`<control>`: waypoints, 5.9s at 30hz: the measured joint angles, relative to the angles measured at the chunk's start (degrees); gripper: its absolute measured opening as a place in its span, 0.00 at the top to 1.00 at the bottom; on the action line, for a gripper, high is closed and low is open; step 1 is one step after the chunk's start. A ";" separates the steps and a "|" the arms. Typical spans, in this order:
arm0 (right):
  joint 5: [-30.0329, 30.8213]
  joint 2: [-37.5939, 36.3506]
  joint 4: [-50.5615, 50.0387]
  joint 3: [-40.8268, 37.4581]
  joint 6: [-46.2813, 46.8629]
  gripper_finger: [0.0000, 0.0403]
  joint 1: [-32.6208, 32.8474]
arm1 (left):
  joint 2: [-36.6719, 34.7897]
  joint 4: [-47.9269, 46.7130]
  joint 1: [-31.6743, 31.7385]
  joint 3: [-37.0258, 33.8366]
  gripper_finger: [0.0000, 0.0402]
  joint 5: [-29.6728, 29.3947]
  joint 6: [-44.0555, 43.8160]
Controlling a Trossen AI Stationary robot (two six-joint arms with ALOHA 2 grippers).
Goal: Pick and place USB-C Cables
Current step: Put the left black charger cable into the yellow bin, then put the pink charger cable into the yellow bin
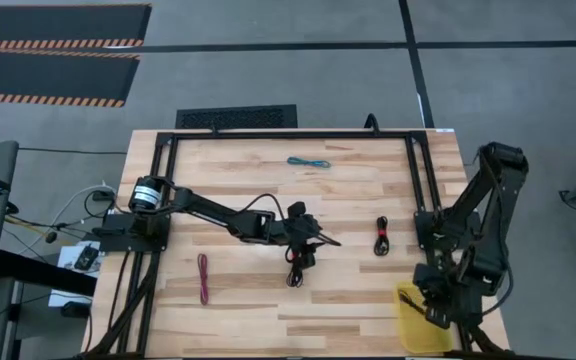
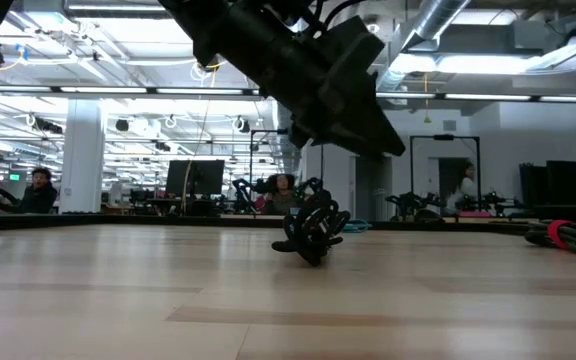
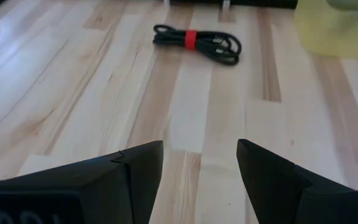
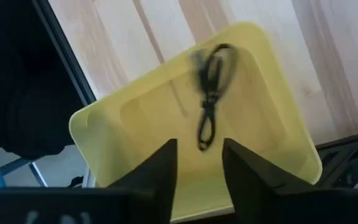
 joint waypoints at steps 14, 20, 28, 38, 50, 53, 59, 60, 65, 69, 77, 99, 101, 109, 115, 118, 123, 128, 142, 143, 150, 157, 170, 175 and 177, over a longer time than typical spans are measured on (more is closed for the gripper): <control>23.15 -5.23 -3.38 0.00 -27.16 0.58 -8.72 | 0.00 -1.21 0.07 0.02 0.51 -2.97 -0.16; 37.41 -5.15 -6.08 0.00 -39.60 0.62 -16.77 | 0.00 -6.28 0.07 0.02 0.51 -3.05 -4.98; 47.84 -5.19 -6.07 -2.82 -47.33 0.64 -30.54 | -2.25 -12.02 0.07 0.12 0.51 -7.27 -10.20; 46.11 -5.24 -0.07 -13.21 -41.60 0.65 -44.19 | -2.53 -15.30 -0.88 0.08 0.51 -7.63 -15.64; 45.02 -5.17 21.17 -18.94 -52.44 0.67 -47.69 | -2.49 -18.40 -1.21 0.07 0.51 -9.47 -15.98; 44.61 -5.17 21.40 -19.55 -52.40 0.68 -48.06 | -2.49 -17.14 -1.22 0.07 0.51 -9.51 -15.90; 41.44 -5.17 21.69 -19.65 -51.97 0.68 -48.06 | -2.83 -21.60 -1.27 0.07 0.51 -9.81 -14.65; 40.65 -5.17 21.79 -19.65 -51.97 0.68 -48.06 | -3.09 -23.39 -1.29 0.07 0.51 -10.68 -15.95; 38.94 -5.17 22.01 -19.65 -51.94 0.67 -48.04 | -7.23 -34.86 -1.29 0.07 0.50 -16.63 -22.68; 38.92 -5.17 24.24 -19.65 -52.31 0.64 -48.04 | -10.18 -40.61 -2.06 0.04 0.48 -21.37 -24.37; 32.29 1.41 48.65 -19.63 -68.31 0.53 -49.04 | -12.49 -54.74 -4.27 0.04 0.48 -20.39 -27.28; 4.15 38.88 74.31 7.45 -92.79 0.44 -58.69 | -18.51 -96.30 -10.87 -0.92 0.48 2.10 -42.95; 3.92 41.15 73.29 10.04 -92.95 0.44 -58.14 | -20.05 -96.51 -13.34 -0.86 0.48 2.27 -42.91; 2.52 47.90 73.39 18.74 -92.40 0.44 -55.55 | -20.35 -96.30 -23.50 -2.59 0.48 9.11 -47.00; 1.50 53.56 73.73 25.85 -90.99 0.44 -54.74 | -20.35 -95.82 -29.36 -8.55 0.48 17.78 -50.74; 0.27 56.44 73.47 29.89 -91.16 0.44 -55.07 | -20.33 -95.08 -30.20 -11.72 0.48 20.60 -52.54; -0.16 61.89 73.57 37.78 -95.71 0.44 -56.08 | -20.41 -96.34 -30.23 -15.13 0.48 21.61 -48.58; -0.25 68.32 73.94 46.80 -97.36 0.44 -57.35 | -20.41 -94.51 -31.40 -17.54 0.48 12.12 -44.37; -8.84 87.01 73.25 71.28 -97.46 0.44 -61.79 | -20.78 -96.74 -40.08 -13.57 0.52 10.52 -51.01; -9.89 88.20 71.91 73.41 -97.46 0.44 -62.09 | -20.77 -96.67 -40.49 -13.49 0.53 10.61 -51.74; -13.70 94.47 67.22 83.16 -98.35 0.47 -63.03 | -20.74 -96.70 -41.51 -13.42 0.57 10.60 -54.89; -13.89 94.60 61.88 82.93 -100.88 0.56 -63.39 | -20.74 -96.67 -41.51 -13.42 0.58 10.47 -56.55; -14.84 89.59 37.75 83.17 -103.76 0.71 -63.72 | -20.74 -96.66 -41.51 -13.42 0.58 10.47 -58.30; -15.10 85.09 24.87 82.92 -106.48 0.68 -62.16 | -20.72 -96.61 -41.53 -13.42 0.58 10.47 -59.71; -15.13 83.41 19.64 82.81 -107.13 0.67 -61.53 | -20.72 -96.64 -41.51 -13.42 0.58 10.12 -60.81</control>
